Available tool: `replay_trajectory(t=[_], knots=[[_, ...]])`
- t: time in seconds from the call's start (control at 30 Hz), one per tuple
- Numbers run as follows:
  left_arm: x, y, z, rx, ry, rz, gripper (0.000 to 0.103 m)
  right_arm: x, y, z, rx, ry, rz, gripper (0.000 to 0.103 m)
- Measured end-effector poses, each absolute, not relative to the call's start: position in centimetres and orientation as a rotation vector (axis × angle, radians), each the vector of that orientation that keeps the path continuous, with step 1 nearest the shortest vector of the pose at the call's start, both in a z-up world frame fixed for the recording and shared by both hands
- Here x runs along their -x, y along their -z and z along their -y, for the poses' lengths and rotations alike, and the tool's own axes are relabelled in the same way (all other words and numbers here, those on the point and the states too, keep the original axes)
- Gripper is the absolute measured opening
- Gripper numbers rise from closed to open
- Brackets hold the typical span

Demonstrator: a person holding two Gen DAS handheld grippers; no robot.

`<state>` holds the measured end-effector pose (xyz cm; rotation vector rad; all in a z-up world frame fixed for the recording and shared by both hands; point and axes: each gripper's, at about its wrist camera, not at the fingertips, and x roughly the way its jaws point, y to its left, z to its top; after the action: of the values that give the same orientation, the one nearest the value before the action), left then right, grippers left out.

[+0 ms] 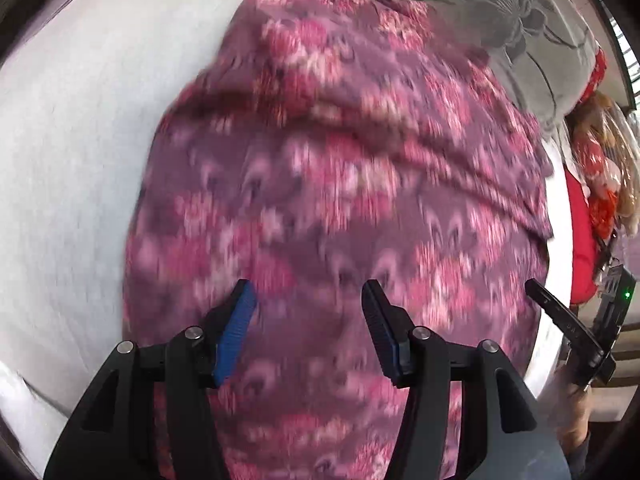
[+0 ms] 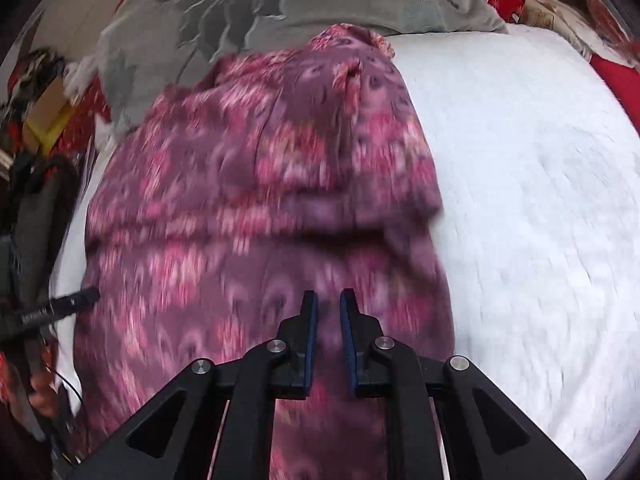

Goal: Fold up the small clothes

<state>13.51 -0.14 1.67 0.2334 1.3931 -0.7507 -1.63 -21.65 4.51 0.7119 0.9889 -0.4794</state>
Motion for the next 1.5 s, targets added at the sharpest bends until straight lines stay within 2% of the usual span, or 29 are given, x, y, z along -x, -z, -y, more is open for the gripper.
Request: replay_trajectory(t=[0.07,0.13,0.27,0.47,0.53,0.8,0.97,1.03,1.17,1.2,1.23,1.27,1.3,1.33,1.5], knots=[[-12.2,-1.8,-0.7,-0.262,0.764,-1.39,0.054,3.2,-4.6,20.4,-0.715,0.477,-0.986,0.015],[-10.9,-1.8,-1.9,-0.282,0.782,-1.412,0.054,4.9,-4.5,19.1,-0.737,0.46,-0.999,0.022],[-9.3,-1.8,-5.1,-0.298,0.809,-1.457,0.054,8.1,-4.3,16.0,-0.716,0.455,-1.011,0.023],[-10.1,-2.8,-9.5,-0.301,0.806,-1.475,0.054,12.1,-4.7,13.2,-0.742,0.455,-1.012,0.03],[-10.1,-2.4,-11.5,-0.304,0.786,-1.493,0.054,14.3,-4.5,12.5,-0.775,0.454,-1.001,0.039],[-10.4,-0.2,-17.7,-0.107,0.824,-1.663,0.055,21.2,-0.5,10.8,-1.097,0.34,-0.901,0.059],[-10.1,-0.4,-18.5,-0.094,0.831,-1.684,0.057,21.6,3.1,10.7,-1.288,0.255,-0.806,0.06],[-9.6,-0.6,-18.2,-0.107,0.849,-1.686,0.062,21.0,4.3,10.6,-1.349,0.207,-0.774,0.067],[-8.3,-1.3,-18.1,-0.177,0.871,-1.642,0.061,19.6,5.9,9.8,-1.394,0.131,-0.78,0.068],[-7.8,-1.4,-17.9,-0.199,0.873,-1.632,0.05,19.5,6.0,9.6,-1.406,0.113,-0.764,0.067],[-7.3,-1.6,-17.8,-0.224,0.878,-1.62,0.025,19.5,5.9,9.5,-1.412,0.096,-0.741,0.061],[-6.9,-1.7,-17.6,-0.249,0.891,-1.614,0.012,19.6,5.6,9.3,-1.408,0.075,-0.718,0.054],[-6.6,-1.7,-17.4,-0.253,0.914,-1.627,0.003,19.7,5.2,9.2,-1.4,0.042,-0.695,0.028],[-6.3,-1.8,-17.3,-0.237,0.928,-1.637,0.003,19.6,4.5,8.9,-1.378,0.018,-0.684,0.009],[-6.9,-3.4,-17.4,-0.106,0.98,-1.616,0.003,19.8,-0.6,8.4,-1.224,-0.015,-0.63,0.009]])
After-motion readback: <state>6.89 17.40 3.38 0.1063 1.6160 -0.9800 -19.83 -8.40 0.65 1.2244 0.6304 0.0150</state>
